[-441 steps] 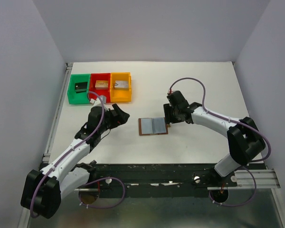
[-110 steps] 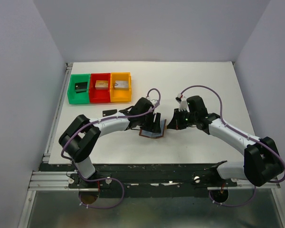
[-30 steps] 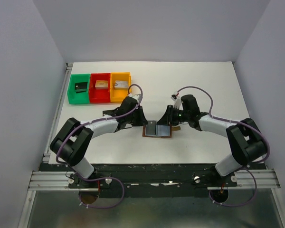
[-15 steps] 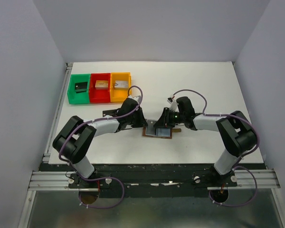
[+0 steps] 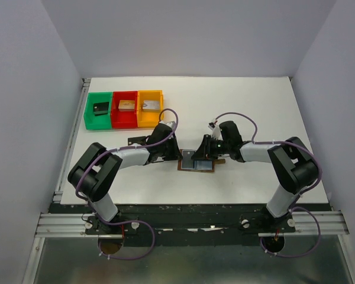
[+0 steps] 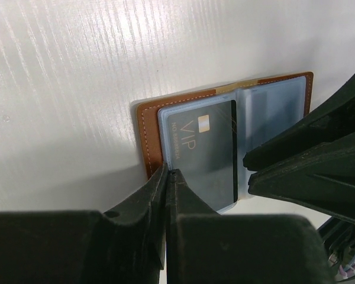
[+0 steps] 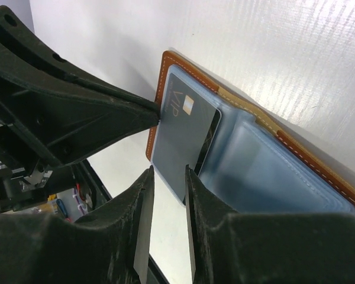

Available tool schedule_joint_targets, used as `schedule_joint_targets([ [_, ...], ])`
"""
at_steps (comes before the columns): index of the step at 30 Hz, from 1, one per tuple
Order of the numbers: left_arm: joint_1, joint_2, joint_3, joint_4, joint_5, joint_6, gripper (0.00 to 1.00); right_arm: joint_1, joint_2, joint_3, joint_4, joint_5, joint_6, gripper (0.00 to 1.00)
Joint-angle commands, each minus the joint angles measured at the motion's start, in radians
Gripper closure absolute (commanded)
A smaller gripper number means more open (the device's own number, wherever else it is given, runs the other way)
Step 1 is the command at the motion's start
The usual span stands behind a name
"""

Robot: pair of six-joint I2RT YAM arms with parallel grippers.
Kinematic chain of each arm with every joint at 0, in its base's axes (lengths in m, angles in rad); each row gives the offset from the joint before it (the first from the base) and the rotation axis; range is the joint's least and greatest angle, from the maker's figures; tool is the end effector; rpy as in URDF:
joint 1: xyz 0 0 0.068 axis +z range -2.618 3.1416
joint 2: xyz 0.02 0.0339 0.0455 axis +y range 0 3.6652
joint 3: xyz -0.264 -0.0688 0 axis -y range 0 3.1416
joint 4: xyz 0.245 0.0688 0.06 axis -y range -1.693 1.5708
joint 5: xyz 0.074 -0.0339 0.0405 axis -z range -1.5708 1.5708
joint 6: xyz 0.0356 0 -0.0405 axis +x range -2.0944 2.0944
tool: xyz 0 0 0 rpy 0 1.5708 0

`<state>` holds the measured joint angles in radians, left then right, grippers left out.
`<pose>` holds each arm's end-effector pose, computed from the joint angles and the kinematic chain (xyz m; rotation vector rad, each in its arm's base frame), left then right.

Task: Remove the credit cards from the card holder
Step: Remove the credit card from the card holder.

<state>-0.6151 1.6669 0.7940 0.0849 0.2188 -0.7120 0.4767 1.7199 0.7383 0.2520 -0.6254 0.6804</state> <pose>0.2613 -0.1941 0.1500 -0.0079 2.5218 -0.8583 0.2765 0.1662 0.1357 -0.1040 2.4890 1.2704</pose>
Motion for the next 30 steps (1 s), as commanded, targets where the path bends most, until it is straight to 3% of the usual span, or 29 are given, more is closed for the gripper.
schedule_joint_targets([
  [1, -0.003, 0.017, -0.003, -0.024, -0.030, -0.004, 0.86, 0.003, 0.033, 0.015, 0.004, 0.018, -0.008, 0.65],
  [30, -0.005, 0.030, -0.009, -0.040, -0.049, -0.006, 0.87, 0.003, 0.056, 0.024, -0.049, 0.055, -0.044, 0.60],
])
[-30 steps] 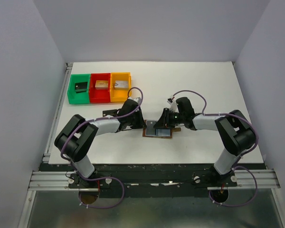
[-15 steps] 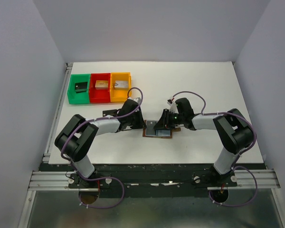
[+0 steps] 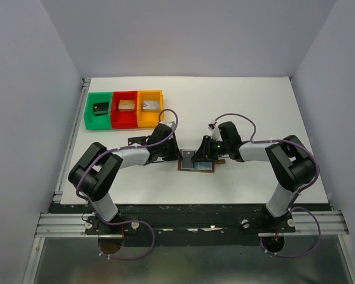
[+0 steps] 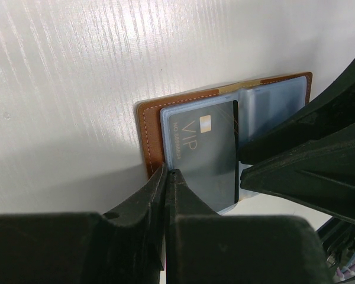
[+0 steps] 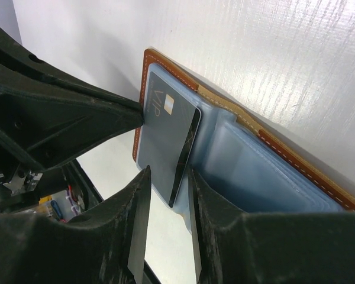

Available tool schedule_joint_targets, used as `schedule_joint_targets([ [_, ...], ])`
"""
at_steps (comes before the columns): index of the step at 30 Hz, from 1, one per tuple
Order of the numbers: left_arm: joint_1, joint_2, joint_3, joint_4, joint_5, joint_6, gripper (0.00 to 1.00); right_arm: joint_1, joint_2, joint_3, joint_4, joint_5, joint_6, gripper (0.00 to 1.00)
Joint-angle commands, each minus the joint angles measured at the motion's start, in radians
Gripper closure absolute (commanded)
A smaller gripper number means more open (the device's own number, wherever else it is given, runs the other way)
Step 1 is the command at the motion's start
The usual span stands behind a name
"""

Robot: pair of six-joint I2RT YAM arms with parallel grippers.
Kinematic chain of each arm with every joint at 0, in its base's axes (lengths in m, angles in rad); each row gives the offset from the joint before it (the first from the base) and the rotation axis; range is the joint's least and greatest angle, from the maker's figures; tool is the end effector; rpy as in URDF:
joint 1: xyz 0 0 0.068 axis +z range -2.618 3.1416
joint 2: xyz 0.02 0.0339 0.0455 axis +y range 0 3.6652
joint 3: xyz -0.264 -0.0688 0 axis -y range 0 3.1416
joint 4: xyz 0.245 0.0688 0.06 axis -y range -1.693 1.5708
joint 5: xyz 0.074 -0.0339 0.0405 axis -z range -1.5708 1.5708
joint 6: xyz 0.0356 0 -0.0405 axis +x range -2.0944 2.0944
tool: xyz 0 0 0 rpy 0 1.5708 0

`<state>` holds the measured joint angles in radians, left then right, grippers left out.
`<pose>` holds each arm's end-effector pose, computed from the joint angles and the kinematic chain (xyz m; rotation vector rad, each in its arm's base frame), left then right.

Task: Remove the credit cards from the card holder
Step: Remove the credit card from the card holder.

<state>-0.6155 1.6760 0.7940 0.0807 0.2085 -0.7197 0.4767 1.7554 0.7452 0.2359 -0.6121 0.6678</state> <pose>0.2615 -0.1939 0.1469 -0.0247 2.5338 -0.8427 0.2778 0.1665 0.1253 -0.0927 2.5308 1.2388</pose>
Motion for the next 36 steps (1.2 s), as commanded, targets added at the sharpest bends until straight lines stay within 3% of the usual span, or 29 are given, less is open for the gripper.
schedule_joint_targets([
  [1, -0.004, 0.019, -0.009, -0.036, -0.037, 0.003, 0.87, 0.003, 0.023, 0.017, -0.033, 0.041, -0.034, 0.60],
  [22, -0.015, 0.036, -0.010, -0.032, -0.029, -0.004, 0.87, 0.003, 0.070, 0.010, 0.120, -0.058, 0.064, 0.61],
  [36, -0.016, 0.018, -0.009, -0.048, -0.041, 0.000, 0.85, 0.003, 0.087, 0.003, 0.155, -0.067, 0.088, 0.82],
])
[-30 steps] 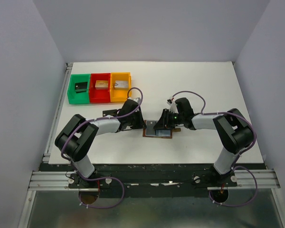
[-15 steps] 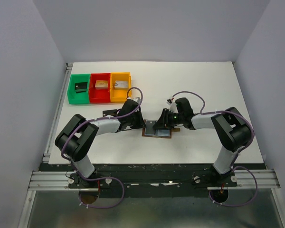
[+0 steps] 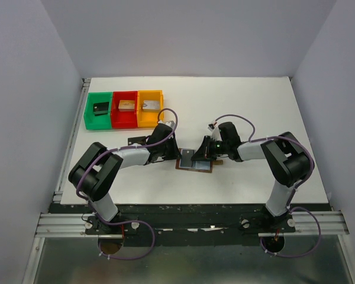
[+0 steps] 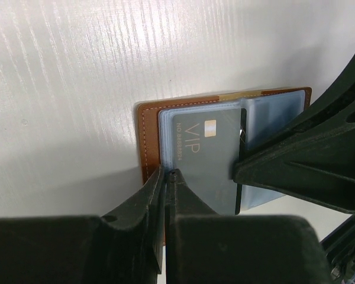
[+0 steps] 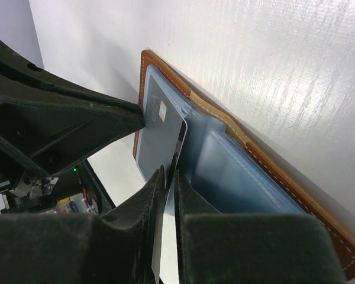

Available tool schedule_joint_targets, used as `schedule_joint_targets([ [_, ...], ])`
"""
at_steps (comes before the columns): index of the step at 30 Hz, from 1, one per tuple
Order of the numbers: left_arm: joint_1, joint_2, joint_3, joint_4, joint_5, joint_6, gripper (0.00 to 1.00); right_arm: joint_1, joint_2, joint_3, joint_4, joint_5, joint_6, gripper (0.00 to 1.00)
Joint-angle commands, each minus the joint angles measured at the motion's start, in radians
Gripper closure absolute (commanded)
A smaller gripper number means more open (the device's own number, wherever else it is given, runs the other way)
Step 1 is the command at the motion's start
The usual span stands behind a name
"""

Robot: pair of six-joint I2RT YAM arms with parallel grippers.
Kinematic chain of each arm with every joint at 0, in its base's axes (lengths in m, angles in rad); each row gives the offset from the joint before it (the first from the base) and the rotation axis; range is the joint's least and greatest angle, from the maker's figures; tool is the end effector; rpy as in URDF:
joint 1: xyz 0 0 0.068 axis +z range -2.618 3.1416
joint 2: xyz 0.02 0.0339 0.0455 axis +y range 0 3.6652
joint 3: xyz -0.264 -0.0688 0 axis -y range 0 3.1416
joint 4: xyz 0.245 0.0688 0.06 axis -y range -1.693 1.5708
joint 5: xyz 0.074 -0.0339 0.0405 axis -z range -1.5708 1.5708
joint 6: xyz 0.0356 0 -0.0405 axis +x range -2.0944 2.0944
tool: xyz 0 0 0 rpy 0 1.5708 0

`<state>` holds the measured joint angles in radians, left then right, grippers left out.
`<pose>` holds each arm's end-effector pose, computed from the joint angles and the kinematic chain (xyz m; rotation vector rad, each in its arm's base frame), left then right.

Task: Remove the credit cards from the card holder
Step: Remove the credit card from the card holder.

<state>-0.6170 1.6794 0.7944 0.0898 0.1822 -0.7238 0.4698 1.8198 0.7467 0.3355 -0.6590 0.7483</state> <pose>0.2626 -0.1942 0.1465 -0.0406 2.5209 -0.8198 0.2847 0.1690 0.1140 -0.0276 2.5214 1.3304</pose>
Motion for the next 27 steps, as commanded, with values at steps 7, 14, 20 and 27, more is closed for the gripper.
schedule_joint_targets([
  [7, -0.016, -0.023, -0.012, -0.076, -0.038, 0.011, 0.84, 0.010, 0.022, 0.008, 0.046, -0.022, -0.003, 0.95],
  [14, -0.016, -0.056, -0.020, -0.078, -0.075, 0.015, 0.83, 0.010, 0.019, 0.019, 0.008, -0.019, -0.032, 1.00],
  [20, -0.016, -0.084, -0.032, -0.068, -0.092, 0.012, 0.83, 0.010, 0.021, 0.026, -0.027, -0.011, -0.053, 0.99],
  [27, -0.016, -0.070, -0.032, -0.050, -0.082, 0.011, 0.82, 0.010, 0.029, 0.028, -0.030, -0.016, -0.055, 1.00],
])
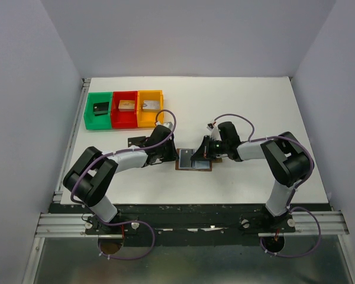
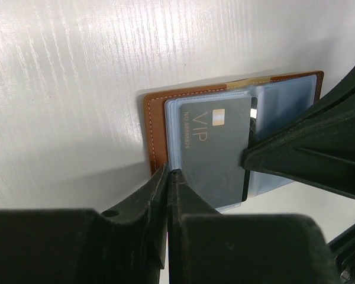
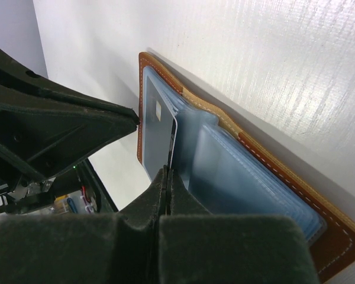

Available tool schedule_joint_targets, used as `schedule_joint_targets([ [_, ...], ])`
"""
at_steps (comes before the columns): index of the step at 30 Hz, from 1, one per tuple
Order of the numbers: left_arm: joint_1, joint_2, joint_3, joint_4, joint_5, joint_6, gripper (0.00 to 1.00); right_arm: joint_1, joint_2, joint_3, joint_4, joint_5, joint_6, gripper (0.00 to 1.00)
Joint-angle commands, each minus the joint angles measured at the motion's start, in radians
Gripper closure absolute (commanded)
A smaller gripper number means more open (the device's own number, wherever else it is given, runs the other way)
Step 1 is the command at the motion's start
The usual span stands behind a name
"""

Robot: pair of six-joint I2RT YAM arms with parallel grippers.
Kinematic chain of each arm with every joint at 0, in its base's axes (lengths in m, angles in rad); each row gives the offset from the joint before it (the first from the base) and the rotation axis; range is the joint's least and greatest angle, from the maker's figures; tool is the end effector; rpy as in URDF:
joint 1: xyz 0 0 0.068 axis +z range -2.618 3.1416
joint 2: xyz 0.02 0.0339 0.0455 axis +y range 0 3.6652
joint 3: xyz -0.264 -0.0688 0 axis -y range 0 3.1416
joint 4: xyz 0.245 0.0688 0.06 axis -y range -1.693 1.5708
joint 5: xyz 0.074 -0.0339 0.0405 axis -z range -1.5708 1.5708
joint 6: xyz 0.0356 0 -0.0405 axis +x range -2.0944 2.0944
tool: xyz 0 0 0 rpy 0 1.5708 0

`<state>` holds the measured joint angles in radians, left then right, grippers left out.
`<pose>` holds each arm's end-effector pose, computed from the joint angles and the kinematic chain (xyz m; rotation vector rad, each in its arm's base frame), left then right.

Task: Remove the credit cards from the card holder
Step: Remove the credit card from the card holder.

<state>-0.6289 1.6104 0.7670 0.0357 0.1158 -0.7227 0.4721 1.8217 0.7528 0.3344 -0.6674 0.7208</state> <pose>0.2513 -0.1879 0.1552 -0.0595 2.5143 -0.7447 0.2854 0.1705 0.1150 -0.0715 2.5098 1.3311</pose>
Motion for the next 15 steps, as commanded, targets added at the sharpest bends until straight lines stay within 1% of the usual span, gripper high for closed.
schedule_joint_targets([
  [1, -0.005, 0.005, -0.005, 0.006, -0.010, 0.008, 0.82, 0.008, 0.027, 0.022, -0.029, -0.008, -0.029, 1.00],
  [4, -0.005, 0.026, -0.002, 0.016, 0.008, 0.005, 0.83, 0.008, 0.028, 0.019, -0.018, -0.015, -0.023, 0.99],
  [5, -0.003, 0.029, 0.000, 0.018, 0.013, 0.003, 0.83, 0.010, 0.031, 0.016, -0.011, -0.018, -0.014, 0.97],
  [7, -0.005, 0.037, 0.002, 0.016, 0.015, 0.003, 0.83, 0.008, 0.031, 0.011, 0.008, -0.020, 0.005, 0.87],
  [10, -0.006, 0.046, 0.002, 0.016, 0.022, 0.002, 0.84, 0.008, 0.033, 0.002, 0.044, -0.029, 0.034, 0.77],
  [13, -0.008, 0.051, -0.001, 0.016, 0.022, 0.000, 0.84, 0.008, 0.033, -0.004, 0.071, -0.034, 0.054, 0.71],
  [15, -0.008, 0.052, -0.003, 0.015, 0.022, 0.000, 0.84, 0.008, 0.031, -0.009, 0.095, -0.038, 0.071, 0.69],
])
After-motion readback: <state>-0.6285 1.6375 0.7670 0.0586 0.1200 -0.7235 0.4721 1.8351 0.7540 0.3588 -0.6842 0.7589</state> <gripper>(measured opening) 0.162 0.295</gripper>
